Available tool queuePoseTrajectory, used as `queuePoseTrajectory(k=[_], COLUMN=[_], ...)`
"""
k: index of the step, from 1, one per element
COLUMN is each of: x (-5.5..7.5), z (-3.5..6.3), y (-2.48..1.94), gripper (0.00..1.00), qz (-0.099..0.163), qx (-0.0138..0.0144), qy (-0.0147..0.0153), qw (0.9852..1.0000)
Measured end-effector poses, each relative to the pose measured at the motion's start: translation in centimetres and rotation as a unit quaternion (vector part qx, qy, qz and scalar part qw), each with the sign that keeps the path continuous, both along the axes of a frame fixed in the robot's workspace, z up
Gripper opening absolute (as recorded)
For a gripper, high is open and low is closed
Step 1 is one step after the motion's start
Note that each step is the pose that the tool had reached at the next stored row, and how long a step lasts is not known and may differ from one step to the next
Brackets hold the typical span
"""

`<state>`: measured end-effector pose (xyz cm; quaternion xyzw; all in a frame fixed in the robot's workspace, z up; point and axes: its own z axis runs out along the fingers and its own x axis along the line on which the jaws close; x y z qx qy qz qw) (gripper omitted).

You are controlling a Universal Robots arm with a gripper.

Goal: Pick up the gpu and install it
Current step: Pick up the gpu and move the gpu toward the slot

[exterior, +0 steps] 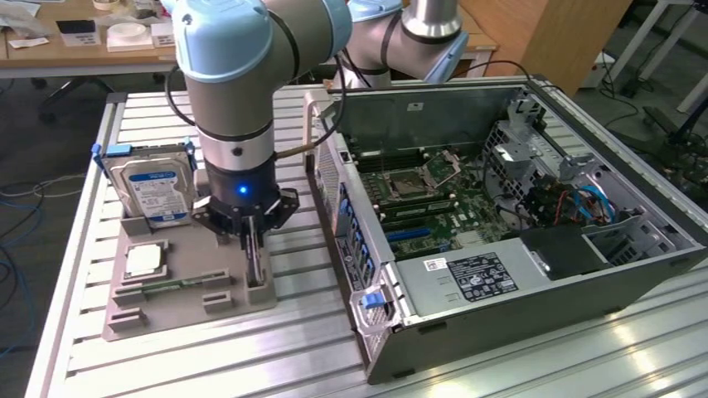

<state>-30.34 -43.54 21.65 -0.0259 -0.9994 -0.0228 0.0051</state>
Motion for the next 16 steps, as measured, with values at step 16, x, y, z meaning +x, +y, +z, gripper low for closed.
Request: queuePoseTrajectory(k=[16], x=[0.0], z=[1.99], y=[0.00], gripper=[0.28], qz=[0.001], qx=[0.0016], qy=[0.0046], qw=[1.0000])
